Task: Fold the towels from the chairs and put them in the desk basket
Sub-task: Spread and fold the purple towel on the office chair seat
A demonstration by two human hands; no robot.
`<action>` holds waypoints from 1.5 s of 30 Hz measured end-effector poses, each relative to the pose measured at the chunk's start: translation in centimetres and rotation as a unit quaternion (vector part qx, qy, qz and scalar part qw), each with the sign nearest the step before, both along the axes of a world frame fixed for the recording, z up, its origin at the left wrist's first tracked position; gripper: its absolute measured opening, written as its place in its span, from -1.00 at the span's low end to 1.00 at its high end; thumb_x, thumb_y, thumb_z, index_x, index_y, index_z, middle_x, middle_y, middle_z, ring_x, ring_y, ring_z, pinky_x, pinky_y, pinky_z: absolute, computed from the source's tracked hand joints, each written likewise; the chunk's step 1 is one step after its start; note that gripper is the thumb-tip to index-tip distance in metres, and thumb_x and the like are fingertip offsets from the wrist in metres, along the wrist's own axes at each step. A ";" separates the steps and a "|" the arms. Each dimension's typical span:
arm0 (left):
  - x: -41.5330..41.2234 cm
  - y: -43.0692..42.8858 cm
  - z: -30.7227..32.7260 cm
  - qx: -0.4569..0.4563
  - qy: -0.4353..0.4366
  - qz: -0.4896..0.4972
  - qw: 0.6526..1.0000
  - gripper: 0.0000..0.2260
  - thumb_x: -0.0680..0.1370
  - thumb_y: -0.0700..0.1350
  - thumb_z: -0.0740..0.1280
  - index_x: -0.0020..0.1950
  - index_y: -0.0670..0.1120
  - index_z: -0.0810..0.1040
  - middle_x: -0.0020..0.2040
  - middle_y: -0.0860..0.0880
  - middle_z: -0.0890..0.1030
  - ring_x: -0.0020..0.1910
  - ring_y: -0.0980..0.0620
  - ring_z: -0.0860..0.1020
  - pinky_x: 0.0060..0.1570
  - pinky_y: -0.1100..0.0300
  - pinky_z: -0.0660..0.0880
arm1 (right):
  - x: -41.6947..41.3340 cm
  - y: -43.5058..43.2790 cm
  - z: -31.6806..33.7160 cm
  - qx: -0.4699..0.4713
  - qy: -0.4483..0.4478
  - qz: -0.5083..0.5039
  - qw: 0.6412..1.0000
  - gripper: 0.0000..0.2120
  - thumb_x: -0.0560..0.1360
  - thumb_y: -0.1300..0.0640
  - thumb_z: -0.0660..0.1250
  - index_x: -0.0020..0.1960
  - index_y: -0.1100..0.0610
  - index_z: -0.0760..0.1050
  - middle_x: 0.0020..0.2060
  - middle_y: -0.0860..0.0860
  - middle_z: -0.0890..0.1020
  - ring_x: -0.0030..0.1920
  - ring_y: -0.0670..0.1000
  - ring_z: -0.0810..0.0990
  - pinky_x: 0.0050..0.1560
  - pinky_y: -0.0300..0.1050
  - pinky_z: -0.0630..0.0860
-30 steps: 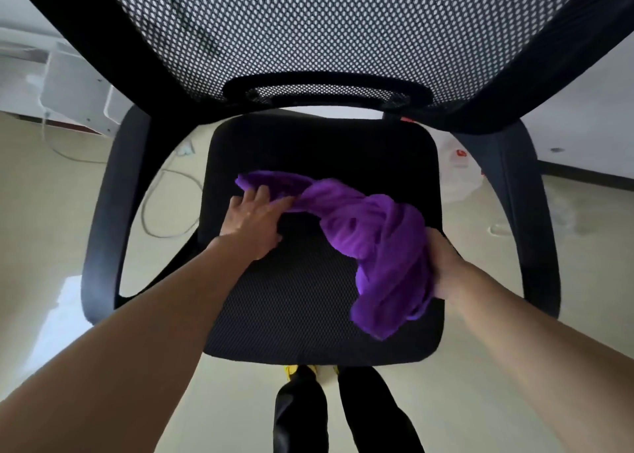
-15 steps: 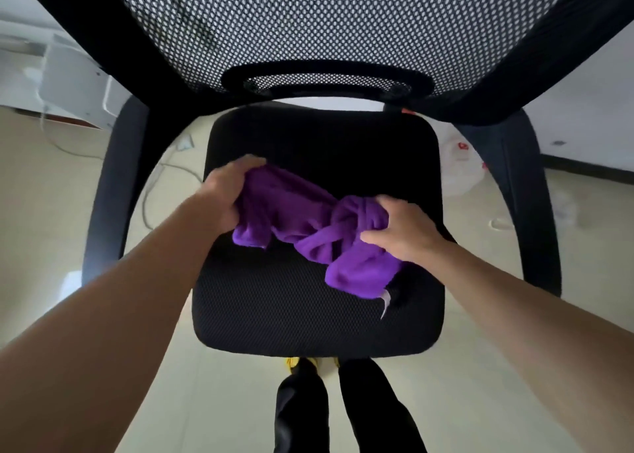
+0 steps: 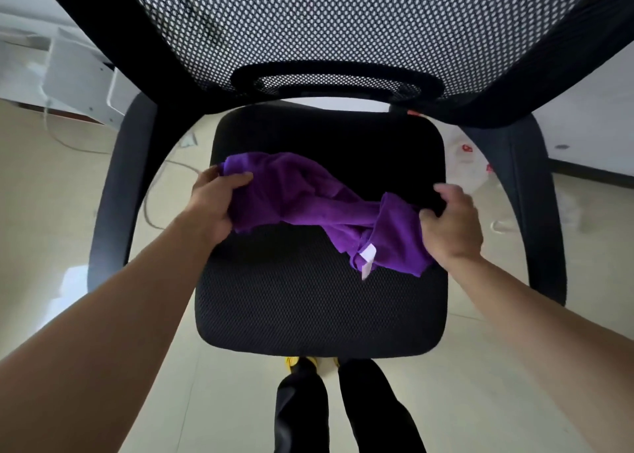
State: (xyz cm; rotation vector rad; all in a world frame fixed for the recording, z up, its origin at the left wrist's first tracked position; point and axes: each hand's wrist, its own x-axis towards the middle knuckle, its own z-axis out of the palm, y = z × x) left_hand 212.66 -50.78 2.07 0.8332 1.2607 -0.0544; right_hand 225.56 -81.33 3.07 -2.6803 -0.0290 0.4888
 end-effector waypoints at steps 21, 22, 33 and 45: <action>-1.2 -5.6 -1.0 0.072 0.177 -0.114 0.975 -0.78 0.62 -0.23 0.10 -0.11 -0.15 0.51 -0.18 -0.09 0.56 -0.32 0.03 0.50 -0.29 0.18 0.45 | -7.0 -1.6 -3.5 0.079 0.258 -0.191 0.944 -0.67 0.54 0.05 0.30 0.20 0.25 0.53 0.09 0.19 0.63 0.04 0.15 0.59 0.05 -0.11 0.43; -1.5 -5.9 -1.9 0.090 0.183 -0.131 0.970 -0.82 0.60 -0.24 0.15 -0.05 -0.19 0.54 -0.21 -0.07 0.58 -0.31 0.02 0.52 -0.26 0.17 0.49 | -6.3 -1.6 -3.1 0.042 0.194 -0.113 0.974 -0.71 0.55 0.08 0.30 0.20 0.21 0.53 0.09 0.18 0.63 0.06 0.17 0.59 0.02 -0.11 0.42; 1.0 -13.4 -3.9 0.188 0.173 -0.443 0.859 -0.73 0.31 0.12 0.48 -0.26 -0.07 0.56 -0.25 -0.10 0.68 -0.22 -0.08 0.67 -0.11 0.02 0.62 | 2.1 3.4 -3.5 0.087 0.059 -0.091 0.990 -0.77 0.54 0.07 0.25 0.03 0.23 0.51 0.03 0.20 0.60 0.04 0.19 0.58 -0.07 -0.08 0.38; 1.4 -12.4 -1.4 0.393 0.157 -0.314 0.850 -0.81 0.42 -0.06 0.37 -0.29 -0.16 0.50 -0.30 -0.20 0.59 -0.23 -0.20 0.54 -0.23 0.05 0.45 | -2.8 -2.9 -4.1 0.114 0.133 -0.204 0.963 -0.62 0.52 -0.11 0.32 0.00 0.24 0.55 -0.14 0.13 0.61 -0.04 0.21 0.59 0.00 0.03 0.47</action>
